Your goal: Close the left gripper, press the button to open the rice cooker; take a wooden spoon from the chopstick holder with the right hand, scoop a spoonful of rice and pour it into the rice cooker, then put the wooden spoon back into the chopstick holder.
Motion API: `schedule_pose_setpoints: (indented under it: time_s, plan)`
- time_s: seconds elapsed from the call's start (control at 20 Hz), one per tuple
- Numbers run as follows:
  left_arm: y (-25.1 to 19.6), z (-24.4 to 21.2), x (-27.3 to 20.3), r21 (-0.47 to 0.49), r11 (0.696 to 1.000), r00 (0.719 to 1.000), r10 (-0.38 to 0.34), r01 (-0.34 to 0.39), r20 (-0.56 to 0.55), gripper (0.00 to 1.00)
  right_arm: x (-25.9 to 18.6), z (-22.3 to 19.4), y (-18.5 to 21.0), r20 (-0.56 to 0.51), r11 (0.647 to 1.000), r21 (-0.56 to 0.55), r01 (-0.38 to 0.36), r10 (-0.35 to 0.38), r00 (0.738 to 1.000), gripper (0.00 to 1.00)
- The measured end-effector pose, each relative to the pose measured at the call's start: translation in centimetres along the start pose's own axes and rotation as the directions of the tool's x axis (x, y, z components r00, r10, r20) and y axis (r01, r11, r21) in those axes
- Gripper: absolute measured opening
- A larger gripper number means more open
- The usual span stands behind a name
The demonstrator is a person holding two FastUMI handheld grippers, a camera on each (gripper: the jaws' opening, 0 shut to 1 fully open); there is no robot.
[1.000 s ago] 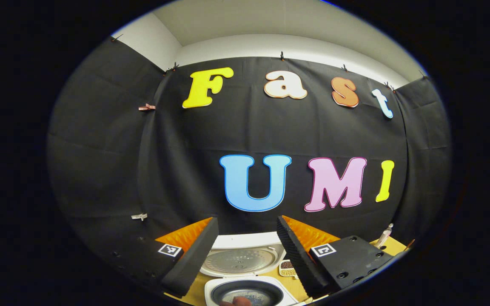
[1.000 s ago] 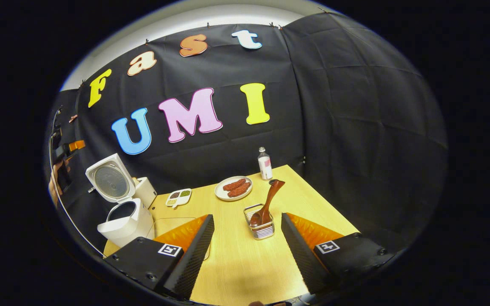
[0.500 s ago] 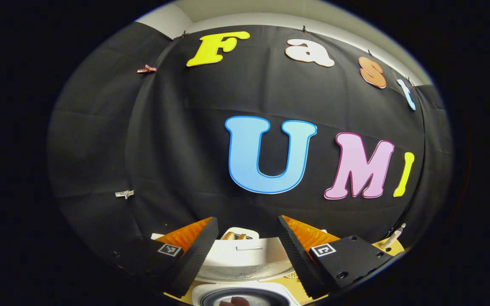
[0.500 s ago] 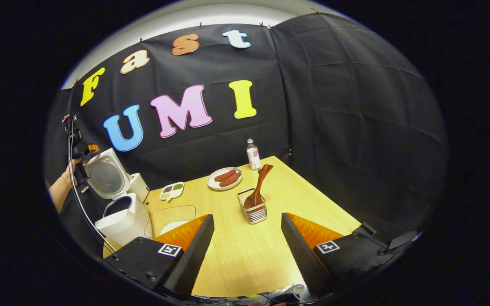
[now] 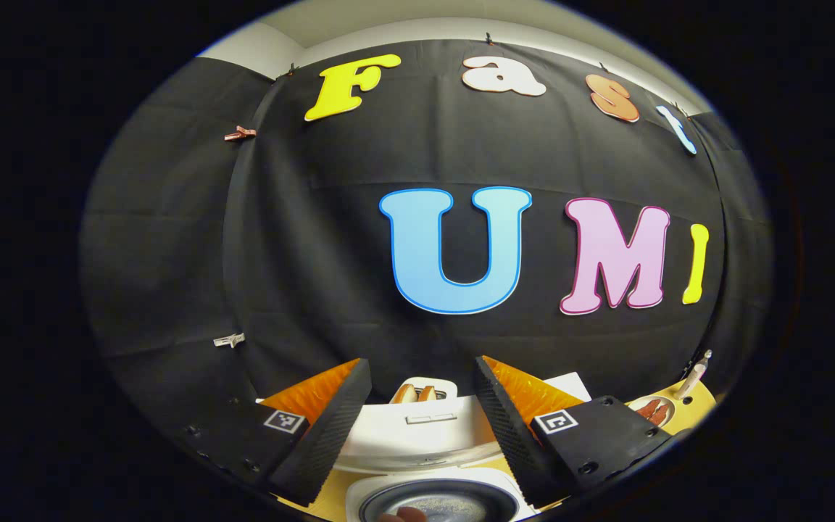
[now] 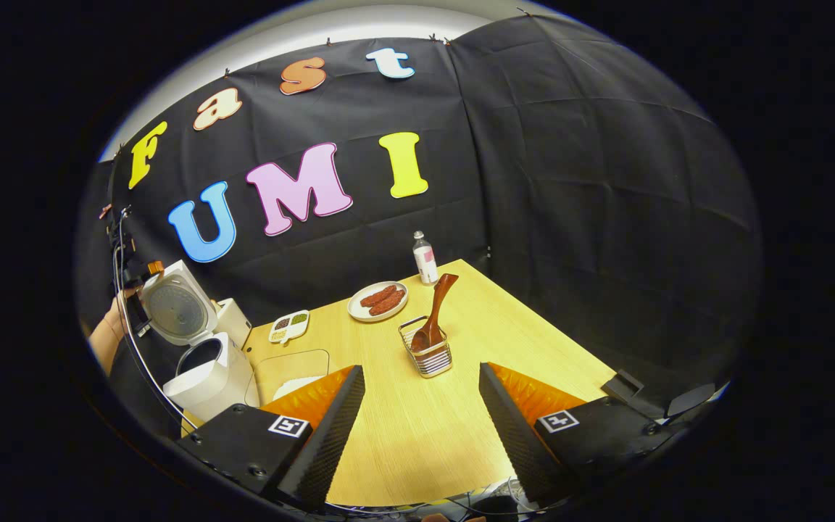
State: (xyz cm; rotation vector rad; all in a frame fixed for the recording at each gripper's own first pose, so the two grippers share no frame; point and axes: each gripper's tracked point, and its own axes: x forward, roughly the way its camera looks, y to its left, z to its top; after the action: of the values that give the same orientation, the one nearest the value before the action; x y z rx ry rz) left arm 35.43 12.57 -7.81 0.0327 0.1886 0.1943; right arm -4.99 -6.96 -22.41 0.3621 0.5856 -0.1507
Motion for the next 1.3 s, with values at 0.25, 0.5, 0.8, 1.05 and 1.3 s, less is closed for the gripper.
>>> schedule_pose_setpoints:
  time_s: [0.25,0.5,0.8,1.05,1.3]
  plan:
    - [-1.1,-3.0,-5.6,0.001,1.0,1.0,0.015,-0.015,0.005,0.99,-0.3,-0.7,0.0,-0.016,0.999,-0.032,-0.025,0.024,1.0,0.99]
    - [-2.2,-8.0,-10.2,-0.005,0.999,0.998,0.037,-0.037,-0.045,0.99,-0.6,-0.8,-0.3,-0.023,0.999,-0.036,-0.036,0.035,0.999,0.99]
    - [-3.4,-15.8,-12.1,-0.035,0.999,0.975,0.017,-0.026,-0.223,0.99,-1.3,-1.7,-0.5,-0.04,0.997,-0.062,-0.039,0.036,0.999,0.99]
    - [-3.8,-18.6,-12.6,0.002,1.0,0.967,0.026,-0.026,-0.253,0.99,-1.7,-1.8,-1.1,-0.037,0.998,-0.051,-0.021,0.019,0.999,0.98]
    - [-4.2,-22.6,-13.3,0.01,1.0,0.943,0.031,-0.029,-0.332,1.0,-1.8,-2.0,-0.7,-0.04,0.999,-0.05,-0.02,0.018,0.999,0.99]
